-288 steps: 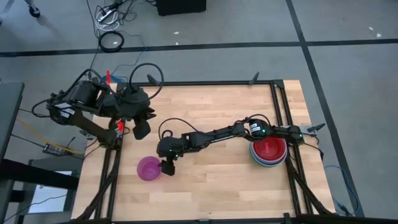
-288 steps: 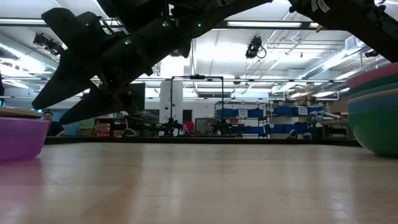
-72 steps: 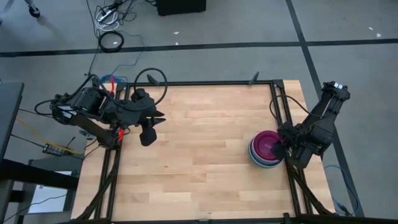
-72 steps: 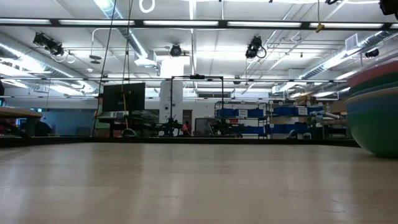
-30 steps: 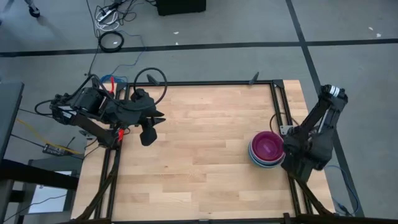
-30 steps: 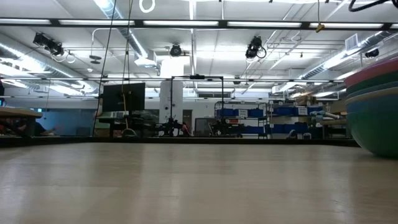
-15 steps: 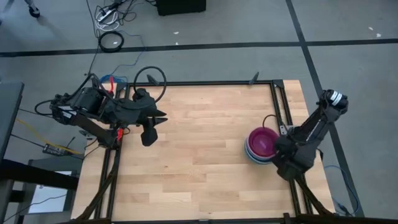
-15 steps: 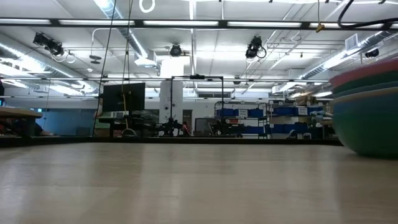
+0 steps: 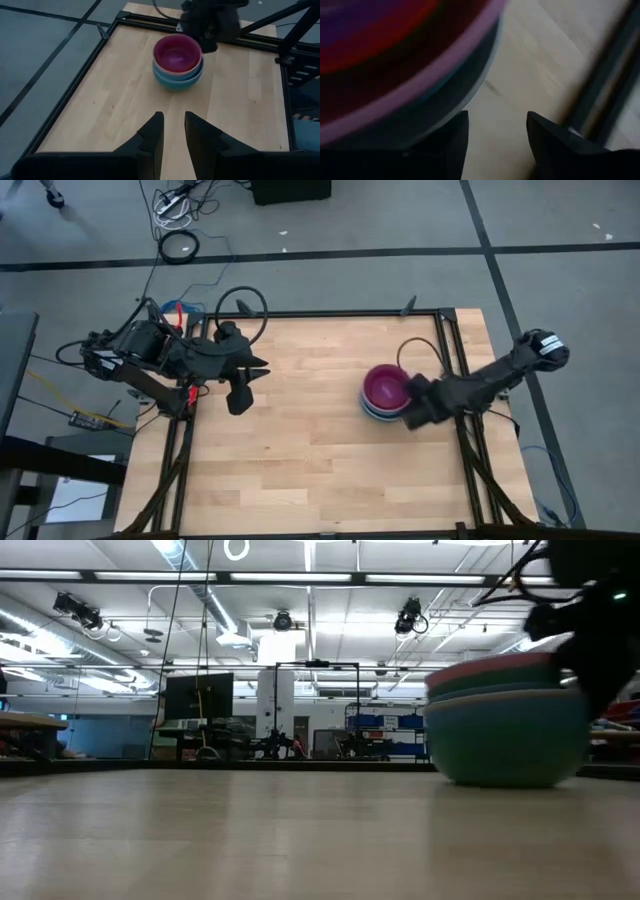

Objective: Nest bowls inside each other
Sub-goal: Move the stack bowls to the top center of the table, then return to Home Position

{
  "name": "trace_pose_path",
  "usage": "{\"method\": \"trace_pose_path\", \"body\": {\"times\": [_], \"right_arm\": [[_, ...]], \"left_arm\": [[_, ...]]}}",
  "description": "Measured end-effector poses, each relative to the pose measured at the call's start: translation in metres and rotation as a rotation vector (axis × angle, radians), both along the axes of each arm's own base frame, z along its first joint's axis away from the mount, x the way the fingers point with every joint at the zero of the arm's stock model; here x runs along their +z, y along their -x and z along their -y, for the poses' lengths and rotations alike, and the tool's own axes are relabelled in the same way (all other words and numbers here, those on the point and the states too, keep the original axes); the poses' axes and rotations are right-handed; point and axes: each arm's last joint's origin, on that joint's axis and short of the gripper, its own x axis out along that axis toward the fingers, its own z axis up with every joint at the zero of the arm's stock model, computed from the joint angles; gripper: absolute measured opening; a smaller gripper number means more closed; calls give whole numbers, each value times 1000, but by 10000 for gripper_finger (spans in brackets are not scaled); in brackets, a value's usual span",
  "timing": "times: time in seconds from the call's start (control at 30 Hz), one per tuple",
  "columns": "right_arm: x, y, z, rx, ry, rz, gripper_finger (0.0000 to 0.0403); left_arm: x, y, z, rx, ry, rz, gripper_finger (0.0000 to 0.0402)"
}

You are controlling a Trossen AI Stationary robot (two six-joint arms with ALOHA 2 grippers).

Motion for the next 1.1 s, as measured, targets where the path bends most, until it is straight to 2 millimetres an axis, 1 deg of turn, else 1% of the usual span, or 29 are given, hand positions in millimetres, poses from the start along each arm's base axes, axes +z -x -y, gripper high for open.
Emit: {"method": "trace_pose_path", "body": {"times": [0.13, 0.23, 0.33, 0.4, 0.47, 0.53, 0.6, 0.7, 0.73, 0.83, 0.93, 0.97, 1.03, 1.1], "right_arm": [[-1, -27, 27, 25, 10, 132, 191], [3, -52, 49, 60, 20, 300, 190], [13, -74, 71, 104, 32, 495, 190], [19, -82, 80, 148, 9, 585, 190], [24, -84, 84, 186, -43, 639, 190], [29, -83, 79, 257, -111, 675, 190], [38, -82, 68, 346, -150, 728, 190], [59, -78, 51, 420, -164, 876, 190], [67, -75, 45, 475, -156, 924, 190], [97, -63, 21, 745, -70, 1071, 190], [129, -43, 2, 1031, 94, 1235, 190], [140, -35, -2, 1102, 160, 1297, 190], [159, -18, -7, 1174, 259, 1432, 190], [177, 0, -4, 1176, 316, 1543, 190]], "left_arm": [[0, 0, 0, -4, -5, -2, 85], [0, 0, 0, -12, -15, -5, 85], [0, 0, 0, -11, -14, -4, 85], [0, 0, 0, -7, -8, -2, 85], [0, 0, 0, 3, 5, 2, 85], [0, 0, 1, 6, 11, 3, 85], [0, 0, 2, 0, 13, 4, 85], [2, -1, 3, -17, 5, 29, 85], [4, -2, 4, -26, -1, 47, 85], [12, -7, 6, -61, -25, 128, 85], [22, -13, 10, -150, -86, 226, 85], [26, -14, 12, -193, -116, 257, 85], [33, -16, 15, -266, -181, 317, 85], [40, -18, 17, -320, -264, 376, 85]]}}
